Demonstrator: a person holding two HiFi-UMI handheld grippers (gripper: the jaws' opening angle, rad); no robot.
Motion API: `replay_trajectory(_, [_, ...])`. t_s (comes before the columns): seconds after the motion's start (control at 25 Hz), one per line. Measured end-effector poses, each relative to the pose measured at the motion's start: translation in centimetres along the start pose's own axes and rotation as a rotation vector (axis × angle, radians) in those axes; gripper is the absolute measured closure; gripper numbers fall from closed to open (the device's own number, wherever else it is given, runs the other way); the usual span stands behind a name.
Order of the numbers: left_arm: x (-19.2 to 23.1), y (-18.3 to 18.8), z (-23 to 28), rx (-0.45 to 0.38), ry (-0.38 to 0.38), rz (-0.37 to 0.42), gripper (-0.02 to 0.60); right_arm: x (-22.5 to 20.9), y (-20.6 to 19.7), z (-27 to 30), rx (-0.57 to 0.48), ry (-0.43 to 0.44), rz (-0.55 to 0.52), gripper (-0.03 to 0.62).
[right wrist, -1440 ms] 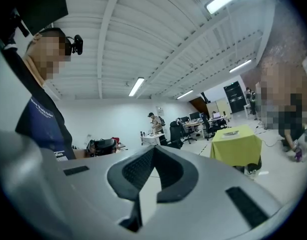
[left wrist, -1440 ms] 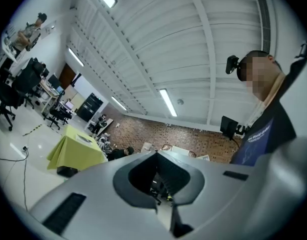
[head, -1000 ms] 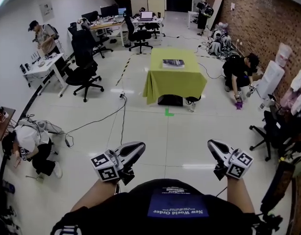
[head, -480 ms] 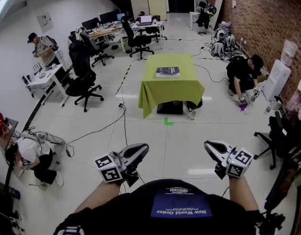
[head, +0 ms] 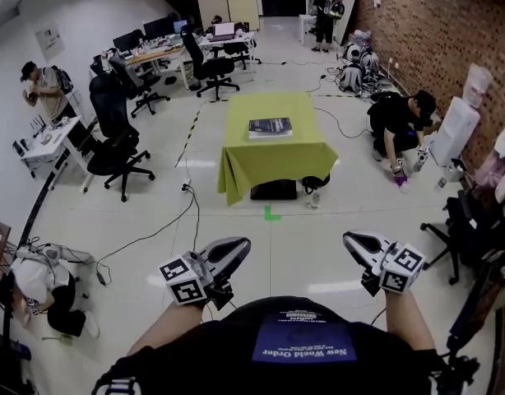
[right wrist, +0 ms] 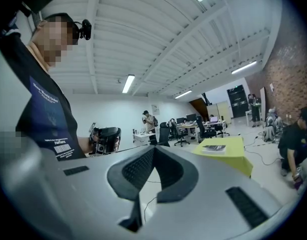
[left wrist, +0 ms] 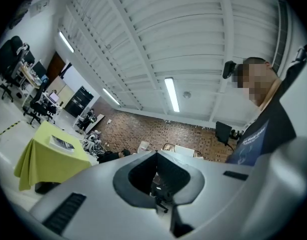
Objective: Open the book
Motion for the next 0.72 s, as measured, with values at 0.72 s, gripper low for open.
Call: replay_trajectory(0.72, [26.7,9.6,5.0,0.048,0.014,0.049,0.575,-17.3,-0.1,24.1,0.006,-0.007,0.046,0.606])
Point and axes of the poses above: the fingertips, and each gripper's own axes: z forward along the fingers, x to its left, y out of its top, the point moved 9 cm from there along -z, backward along the fingers, and after that the axes turned 8 degrees about -x, right-handed, at the moved point
